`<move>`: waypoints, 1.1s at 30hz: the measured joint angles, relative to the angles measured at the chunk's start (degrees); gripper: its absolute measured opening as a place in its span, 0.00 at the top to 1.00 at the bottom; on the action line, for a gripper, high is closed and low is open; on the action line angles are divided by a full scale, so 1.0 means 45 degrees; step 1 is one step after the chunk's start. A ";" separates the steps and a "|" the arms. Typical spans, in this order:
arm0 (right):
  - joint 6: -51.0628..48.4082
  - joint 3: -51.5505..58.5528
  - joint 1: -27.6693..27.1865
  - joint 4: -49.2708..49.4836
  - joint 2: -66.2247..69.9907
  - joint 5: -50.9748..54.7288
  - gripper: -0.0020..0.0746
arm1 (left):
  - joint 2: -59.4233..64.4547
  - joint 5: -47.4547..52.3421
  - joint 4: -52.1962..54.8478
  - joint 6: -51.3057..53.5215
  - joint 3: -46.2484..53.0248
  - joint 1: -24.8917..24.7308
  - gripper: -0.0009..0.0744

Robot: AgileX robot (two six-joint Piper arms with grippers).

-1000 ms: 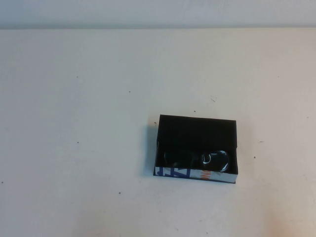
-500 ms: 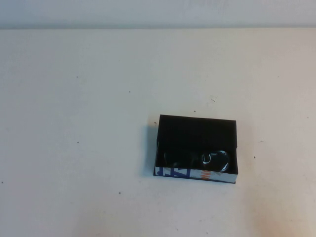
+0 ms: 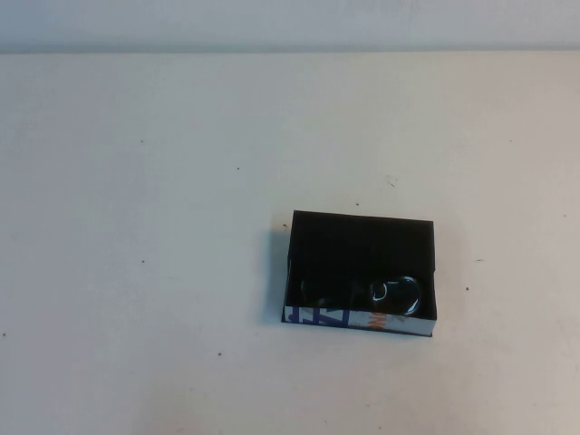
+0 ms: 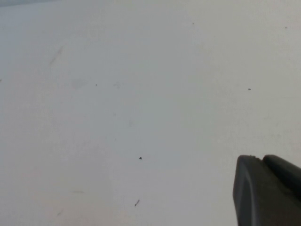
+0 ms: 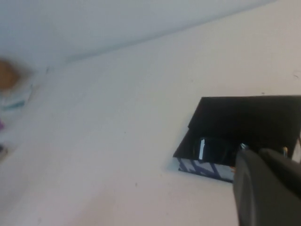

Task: Take glasses out of glasses case
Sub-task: Pick up the glasses from the glasses case

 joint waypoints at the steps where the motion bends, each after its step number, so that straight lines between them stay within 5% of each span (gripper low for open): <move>1: -0.0950 -0.0806 0.0000 -0.0123 0.0704 0.0641 1.00 | 0.0000 0.0000 0.0000 0.0000 0.0000 0.0000 0.99; 11: -0.7429 -0.7690 0.0000 -0.0889 0.8137 0.7018 1.00 | 0.0000 0.0000 0.0000 0.0000 0.0000 0.0000 0.99; 16: -0.7722 -1.0034 0.0325 -0.2488 1.0827 0.7567 1.00 | 0.0000 0.0000 0.0000 0.0000 0.0000 0.0000 0.99; 33: -0.5536 -1.3709 0.4832 -0.9161 1.7839 0.7463 1.00 | 0.0000 0.0000 0.0000 0.0000 0.0000 0.0000 0.99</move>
